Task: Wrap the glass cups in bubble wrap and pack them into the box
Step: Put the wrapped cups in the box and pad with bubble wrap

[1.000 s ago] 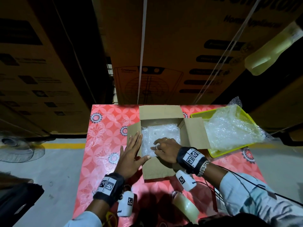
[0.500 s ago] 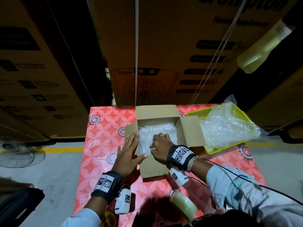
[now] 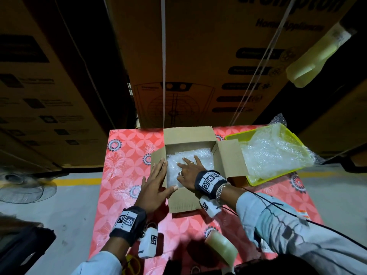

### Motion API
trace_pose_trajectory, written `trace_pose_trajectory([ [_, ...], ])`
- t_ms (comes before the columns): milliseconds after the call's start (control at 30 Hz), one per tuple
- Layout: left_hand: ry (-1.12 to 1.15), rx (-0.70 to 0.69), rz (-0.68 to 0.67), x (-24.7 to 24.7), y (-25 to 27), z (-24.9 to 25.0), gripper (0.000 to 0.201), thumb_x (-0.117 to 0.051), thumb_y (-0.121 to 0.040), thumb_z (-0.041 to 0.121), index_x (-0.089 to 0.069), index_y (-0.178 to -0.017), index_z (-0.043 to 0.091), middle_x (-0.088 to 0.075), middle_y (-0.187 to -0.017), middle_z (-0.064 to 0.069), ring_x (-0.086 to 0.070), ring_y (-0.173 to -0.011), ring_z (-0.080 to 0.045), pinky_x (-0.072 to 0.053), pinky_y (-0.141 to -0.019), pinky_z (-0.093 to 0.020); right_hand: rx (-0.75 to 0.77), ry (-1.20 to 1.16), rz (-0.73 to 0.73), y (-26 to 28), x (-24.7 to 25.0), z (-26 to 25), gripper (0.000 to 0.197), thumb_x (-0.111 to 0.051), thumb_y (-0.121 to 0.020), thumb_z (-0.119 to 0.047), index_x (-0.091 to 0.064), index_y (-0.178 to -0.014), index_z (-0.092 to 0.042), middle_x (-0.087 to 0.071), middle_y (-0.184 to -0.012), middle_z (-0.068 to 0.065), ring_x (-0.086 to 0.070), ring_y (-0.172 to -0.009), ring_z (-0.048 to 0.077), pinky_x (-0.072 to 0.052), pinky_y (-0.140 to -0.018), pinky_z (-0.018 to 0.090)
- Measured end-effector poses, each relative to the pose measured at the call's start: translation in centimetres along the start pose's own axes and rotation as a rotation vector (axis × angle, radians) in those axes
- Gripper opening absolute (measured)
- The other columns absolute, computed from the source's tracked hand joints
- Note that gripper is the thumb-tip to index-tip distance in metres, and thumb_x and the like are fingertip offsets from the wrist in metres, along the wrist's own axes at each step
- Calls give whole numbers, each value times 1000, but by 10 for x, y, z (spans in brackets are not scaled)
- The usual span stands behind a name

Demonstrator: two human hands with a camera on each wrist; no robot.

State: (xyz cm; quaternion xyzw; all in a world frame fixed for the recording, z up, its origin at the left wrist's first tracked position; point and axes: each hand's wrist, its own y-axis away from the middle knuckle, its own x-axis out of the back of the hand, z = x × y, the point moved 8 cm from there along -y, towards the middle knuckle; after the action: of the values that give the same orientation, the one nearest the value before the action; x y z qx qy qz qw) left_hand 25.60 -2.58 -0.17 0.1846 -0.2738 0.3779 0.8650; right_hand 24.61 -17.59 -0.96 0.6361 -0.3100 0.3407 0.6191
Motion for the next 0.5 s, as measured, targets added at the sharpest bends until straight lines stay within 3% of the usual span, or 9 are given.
trace_pose_trajectory([
  [100,-1,8,-5,-1,0,-1,92,-63,-95,58,-1,-163,45,12,-165,36,-2,-158,-5,-7,-123,-68,21,51,-45,-1,-2,-4,61,-19,-106,-47,-56,-144,-17,-11,-171,3,3,-158,24,19,-118,62],
  [200,-5,8,-9,-1,0,-1,92,-61,-95,60,0,-162,46,13,-165,36,0,-158,-5,-7,-123,-68,53,31,13,4,5,-6,57,-23,-106,-44,-59,-139,-16,-20,-169,8,2,-158,26,18,-117,65],
  [300,-1,-4,-7,0,0,0,92,-58,-95,64,1,-162,46,13,-165,35,0,-158,-6,-9,-122,-70,90,-37,55,12,5,-9,57,-21,-105,-46,-43,-153,-23,-27,-166,9,-2,-158,23,22,-118,61],
  [367,-3,-10,-10,0,1,0,91,-54,-94,70,2,-162,46,13,-166,34,-1,-158,-6,-10,-122,-71,96,-61,9,14,-3,-10,61,-14,-103,-51,-33,-158,-31,-24,-168,7,-2,-158,22,25,-117,59],
  [500,-32,-10,-18,0,2,3,94,-44,-88,81,5,-161,48,16,-165,34,0,-158,-6,-6,-123,-68,58,-22,-122,12,-17,-6,76,-1,-97,-60,-39,-156,-30,-9,-171,1,5,-158,18,30,-114,54],
])
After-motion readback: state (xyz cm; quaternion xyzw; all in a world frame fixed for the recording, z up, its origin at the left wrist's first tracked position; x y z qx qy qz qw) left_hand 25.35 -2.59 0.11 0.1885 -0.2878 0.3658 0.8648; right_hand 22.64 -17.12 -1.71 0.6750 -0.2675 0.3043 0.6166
